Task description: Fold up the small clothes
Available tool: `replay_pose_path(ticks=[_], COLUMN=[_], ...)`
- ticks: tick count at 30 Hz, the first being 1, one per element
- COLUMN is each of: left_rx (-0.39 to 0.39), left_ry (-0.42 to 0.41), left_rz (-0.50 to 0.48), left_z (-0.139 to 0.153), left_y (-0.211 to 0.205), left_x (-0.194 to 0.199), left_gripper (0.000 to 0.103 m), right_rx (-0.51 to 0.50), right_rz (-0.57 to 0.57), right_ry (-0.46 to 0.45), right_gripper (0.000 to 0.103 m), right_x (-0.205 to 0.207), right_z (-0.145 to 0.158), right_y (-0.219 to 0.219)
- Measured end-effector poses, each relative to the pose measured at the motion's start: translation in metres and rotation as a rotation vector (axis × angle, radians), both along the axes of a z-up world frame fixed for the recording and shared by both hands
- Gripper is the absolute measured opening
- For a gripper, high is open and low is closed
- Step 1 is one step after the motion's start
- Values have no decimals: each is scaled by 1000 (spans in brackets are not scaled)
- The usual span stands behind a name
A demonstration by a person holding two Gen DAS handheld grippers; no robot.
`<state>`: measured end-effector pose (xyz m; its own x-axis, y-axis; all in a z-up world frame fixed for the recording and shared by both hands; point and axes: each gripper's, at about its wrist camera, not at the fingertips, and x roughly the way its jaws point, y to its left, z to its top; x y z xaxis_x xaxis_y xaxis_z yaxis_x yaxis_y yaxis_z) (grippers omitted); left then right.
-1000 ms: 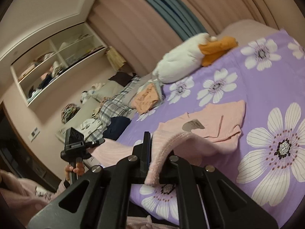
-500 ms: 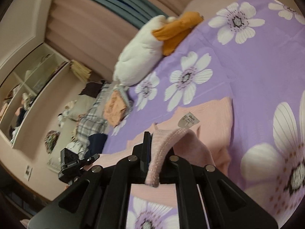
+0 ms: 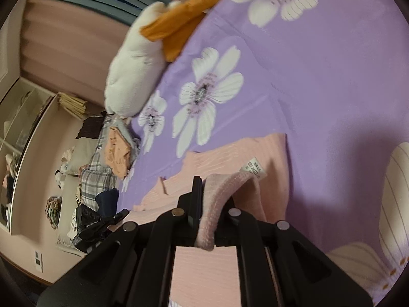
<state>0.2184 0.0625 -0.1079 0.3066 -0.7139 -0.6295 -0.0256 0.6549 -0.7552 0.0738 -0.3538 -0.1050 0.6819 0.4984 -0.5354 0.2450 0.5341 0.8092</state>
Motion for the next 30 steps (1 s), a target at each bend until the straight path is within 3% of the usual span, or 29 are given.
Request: replay_pose_path(ticks=[5, 6, 9, 11, 12, 14, 16, 17, 22, 25, 27, 30], left_rx=[-8, -15, -41, -46, -58, -69, -112, -126, -67, 19, 99, 170], left_ry=[74, 86, 146, 175, 182, 185, 180, 176, 137, 76, 9, -75], left_rz=[16, 21, 39, 54, 63, 91, 119, 130, 160, 122, 57, -35], left_z=[-15, -17, -27, -32, -35, -36, -36, -35, -23, -10, 0, 9], left_y=[-4, -4, -2, 1, 3, 10, 16, 18, 26, 22, 16, 4], left_x=[16, 19, 27, 31, 32, 35, 38, 39, 42, 33, 19, -9], left_gripper=[0, 0, 0, 0, 3, 19, 40, 44, 47, 47, 47, 47], right_rx=[37, 50, 74, 77, 75, 66, 59, 53, 8, -12, -93, -227], right_rz=[-6, -12, -48, -67, -73, -76, -81, -83, -124, -66, 6, 99], right_ry=[59, 74, 86, 84, 81, 81, 83, 83, 58, 8, 0, -9], right_gripper=[9, 13, 37, 37, 37, 38, 38, 38, 41, 41, 41, 29], right_x=[7, 9, 10, 11, 12, 15, 19, 21, 31, 27, 19, -2], right_z=[-15, -17, -20, -19, -18, -16, -15, -14, 0, 16, 24, 30], right_y=[-7, -9, -16, -21, -23, -25, -27, -27, -33, -22, -4, 25])
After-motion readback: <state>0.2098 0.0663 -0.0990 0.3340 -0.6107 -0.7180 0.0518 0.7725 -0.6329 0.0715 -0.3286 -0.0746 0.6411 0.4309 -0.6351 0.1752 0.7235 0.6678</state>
